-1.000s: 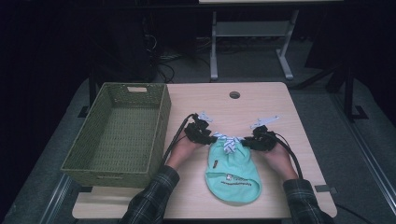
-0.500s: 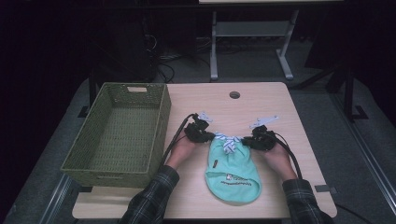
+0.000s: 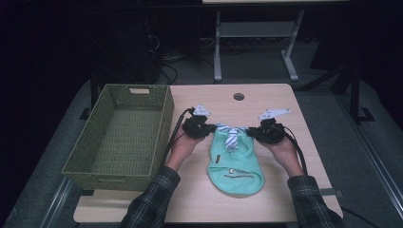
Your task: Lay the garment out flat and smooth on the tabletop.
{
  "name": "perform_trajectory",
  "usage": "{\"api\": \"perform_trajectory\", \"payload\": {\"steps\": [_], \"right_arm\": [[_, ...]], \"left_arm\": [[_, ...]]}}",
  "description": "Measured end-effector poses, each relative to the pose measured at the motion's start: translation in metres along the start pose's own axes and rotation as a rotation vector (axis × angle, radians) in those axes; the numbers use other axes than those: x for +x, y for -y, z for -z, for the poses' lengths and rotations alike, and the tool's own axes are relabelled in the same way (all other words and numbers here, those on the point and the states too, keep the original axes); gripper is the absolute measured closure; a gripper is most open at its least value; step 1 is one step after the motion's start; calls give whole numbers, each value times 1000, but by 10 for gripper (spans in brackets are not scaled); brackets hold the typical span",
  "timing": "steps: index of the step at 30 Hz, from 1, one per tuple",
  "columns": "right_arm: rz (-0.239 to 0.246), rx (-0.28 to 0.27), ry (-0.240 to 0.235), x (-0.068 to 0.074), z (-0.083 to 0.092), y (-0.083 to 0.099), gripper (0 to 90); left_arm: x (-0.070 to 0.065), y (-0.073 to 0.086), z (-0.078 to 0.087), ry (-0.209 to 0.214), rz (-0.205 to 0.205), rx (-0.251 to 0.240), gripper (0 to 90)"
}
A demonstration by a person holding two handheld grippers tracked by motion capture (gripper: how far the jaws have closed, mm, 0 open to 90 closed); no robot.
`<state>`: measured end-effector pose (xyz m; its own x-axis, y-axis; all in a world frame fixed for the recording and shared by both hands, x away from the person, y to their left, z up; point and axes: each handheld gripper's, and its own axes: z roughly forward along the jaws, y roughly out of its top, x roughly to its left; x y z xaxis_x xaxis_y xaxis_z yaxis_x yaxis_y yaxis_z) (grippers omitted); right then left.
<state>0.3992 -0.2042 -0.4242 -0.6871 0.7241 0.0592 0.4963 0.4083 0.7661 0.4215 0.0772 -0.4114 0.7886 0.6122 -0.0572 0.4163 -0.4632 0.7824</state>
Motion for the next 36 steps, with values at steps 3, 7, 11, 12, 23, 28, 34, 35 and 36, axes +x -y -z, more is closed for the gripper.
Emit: {"api": "perform_trajectory", "payload": {"steps": [3,7,11,12,23,28,34,35,36], "right_arm": [[10,-30,12,0,4,-8,824],[25,-50,14,2,11,-16,817],[44,-63,8,6,18,-16,821],[51,-64,8,7,19,-15,821],[106,-88,0,32,29,7,820],[112,-92,-4,37,32,15,804],[122,-90,-22,43,39,26,790],[114,-82,-33,45,39,27,789],[117,-83,-37,46,40,29,789]], "left_arm": [[-3,-10,10,-22,-23,-29,879],[-7,-16,21,-36,-47,-62,879],[-14,-11,28,-33,-58,-84,878],[-17,-9,30,-31,-56,-94,878],[-36,13,43,-16,-107,-111,877],[-44,22,46,5,-114,-110,877],[-57,33,50,20,-150,-95,876],[-58,34,51,21,-153,-91,877],[-60,35,51,24,-154,-90,876]]}}
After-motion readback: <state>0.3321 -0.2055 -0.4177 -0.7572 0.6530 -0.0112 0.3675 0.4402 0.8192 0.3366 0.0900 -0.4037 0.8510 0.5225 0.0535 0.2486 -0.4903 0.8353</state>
